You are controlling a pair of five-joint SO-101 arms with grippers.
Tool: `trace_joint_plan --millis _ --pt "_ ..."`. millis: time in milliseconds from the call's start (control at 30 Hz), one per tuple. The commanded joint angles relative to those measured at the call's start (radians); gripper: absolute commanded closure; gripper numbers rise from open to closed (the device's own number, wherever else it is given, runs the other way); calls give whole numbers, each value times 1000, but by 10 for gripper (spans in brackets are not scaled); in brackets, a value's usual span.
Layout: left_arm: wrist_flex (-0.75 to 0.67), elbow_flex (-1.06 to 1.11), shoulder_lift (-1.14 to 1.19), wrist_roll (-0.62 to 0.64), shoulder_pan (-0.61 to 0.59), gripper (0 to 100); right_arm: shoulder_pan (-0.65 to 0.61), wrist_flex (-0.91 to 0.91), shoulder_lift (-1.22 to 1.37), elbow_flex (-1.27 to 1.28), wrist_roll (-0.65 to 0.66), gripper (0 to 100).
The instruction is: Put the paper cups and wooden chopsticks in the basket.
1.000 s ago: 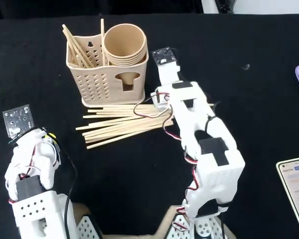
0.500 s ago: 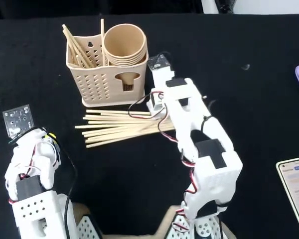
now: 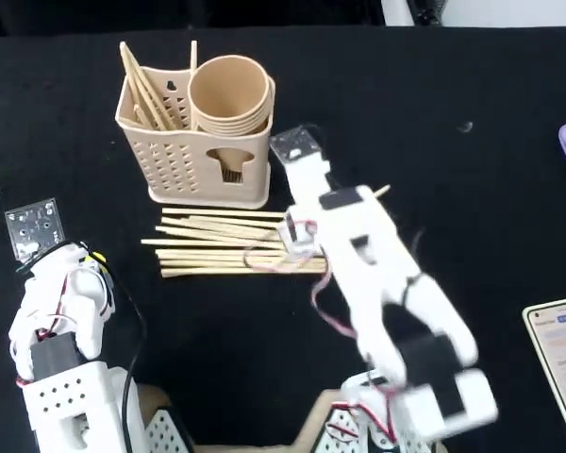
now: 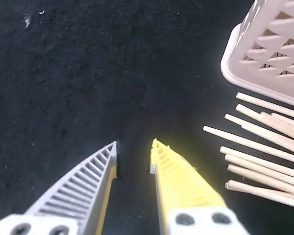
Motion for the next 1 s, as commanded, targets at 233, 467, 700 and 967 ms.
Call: trace_joint_plan --millis 233,467,700,967 --pt "-17 -12 -11 6 -12 884 -2 -133 -182 71 -3 821" --pt "-18 -15 -11 6 -58 884 129 -468 -74 68 -305 975" --pt "-17 -15 -11 6 -59 884 150 -413 194 -71 -319 981" --pt "-18 -18 -11 6 -58 884 147 -6 346 -335 -318 981"
